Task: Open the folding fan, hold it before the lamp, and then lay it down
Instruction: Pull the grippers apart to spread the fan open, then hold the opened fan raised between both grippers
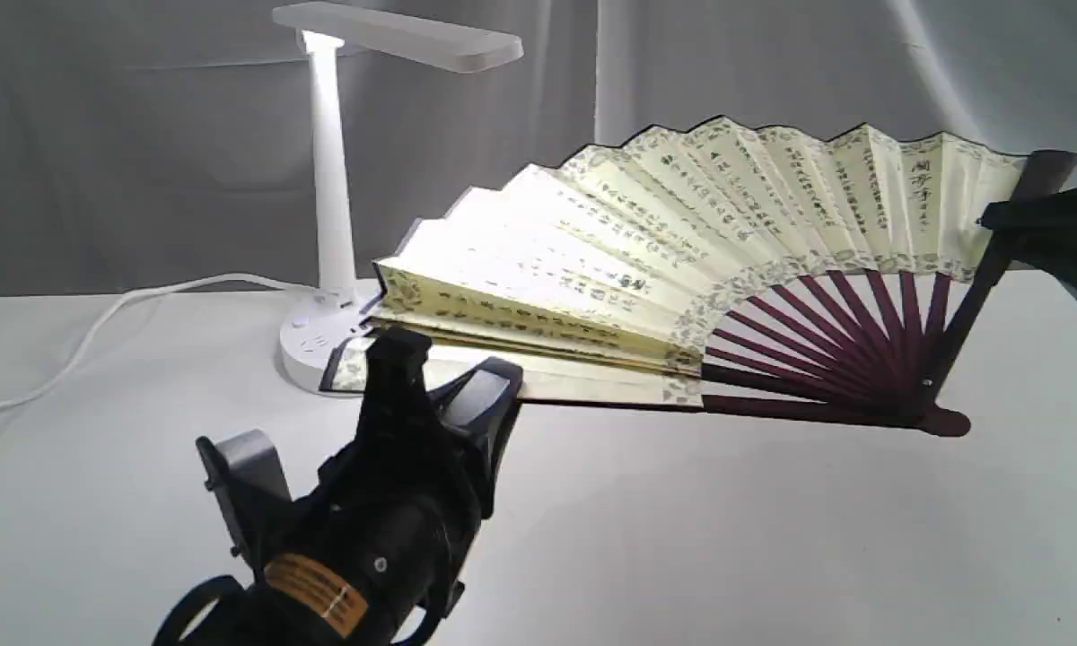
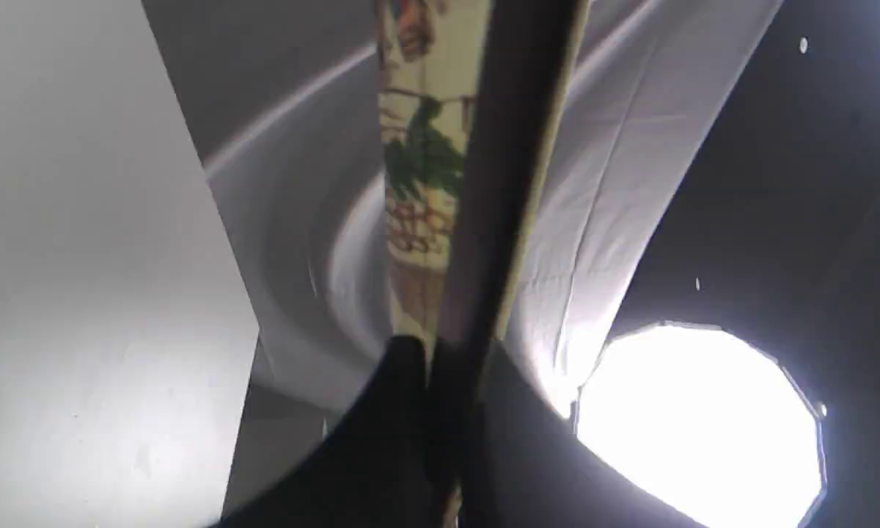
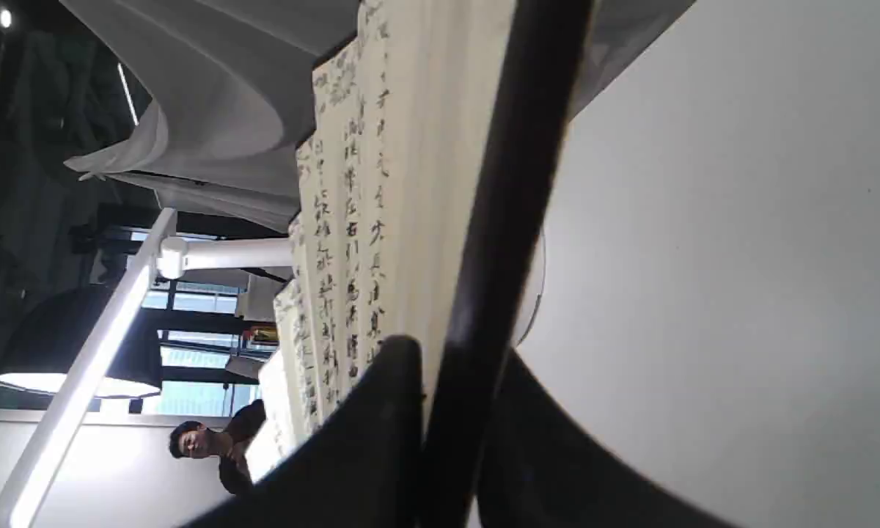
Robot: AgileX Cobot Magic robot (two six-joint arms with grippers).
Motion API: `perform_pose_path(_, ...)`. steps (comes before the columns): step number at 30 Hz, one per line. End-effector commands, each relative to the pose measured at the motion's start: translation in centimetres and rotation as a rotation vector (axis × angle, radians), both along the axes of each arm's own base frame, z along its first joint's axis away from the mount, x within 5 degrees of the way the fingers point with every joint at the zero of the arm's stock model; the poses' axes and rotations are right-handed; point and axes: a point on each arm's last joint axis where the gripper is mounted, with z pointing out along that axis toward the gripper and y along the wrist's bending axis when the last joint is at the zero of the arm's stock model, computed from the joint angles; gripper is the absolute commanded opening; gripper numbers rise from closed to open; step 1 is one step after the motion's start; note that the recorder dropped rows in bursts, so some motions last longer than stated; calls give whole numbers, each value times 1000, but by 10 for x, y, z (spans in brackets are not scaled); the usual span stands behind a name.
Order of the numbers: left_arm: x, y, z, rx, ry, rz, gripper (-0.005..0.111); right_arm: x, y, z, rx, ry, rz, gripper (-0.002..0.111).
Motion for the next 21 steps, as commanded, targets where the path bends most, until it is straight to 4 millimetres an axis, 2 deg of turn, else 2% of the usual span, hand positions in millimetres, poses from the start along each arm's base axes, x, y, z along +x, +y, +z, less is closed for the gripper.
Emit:
perform_pose_path(1,-9,9,6,-70,11,187,0,-3,-15,-4,-79,-1,-38,0)
perform_pose_path(9,-22,-1,4,-76,32,175,0,-10,-36,-4,-63,16,-98,0)
perform_pose_path(15,-24,2,2,-93,62,227,0,-16,-51,-4,-61,19,-137,0)
perform_pose_path(21,-24,2,2,-93,62,227,0,-18,-54,-4,-62,21,-144,0)
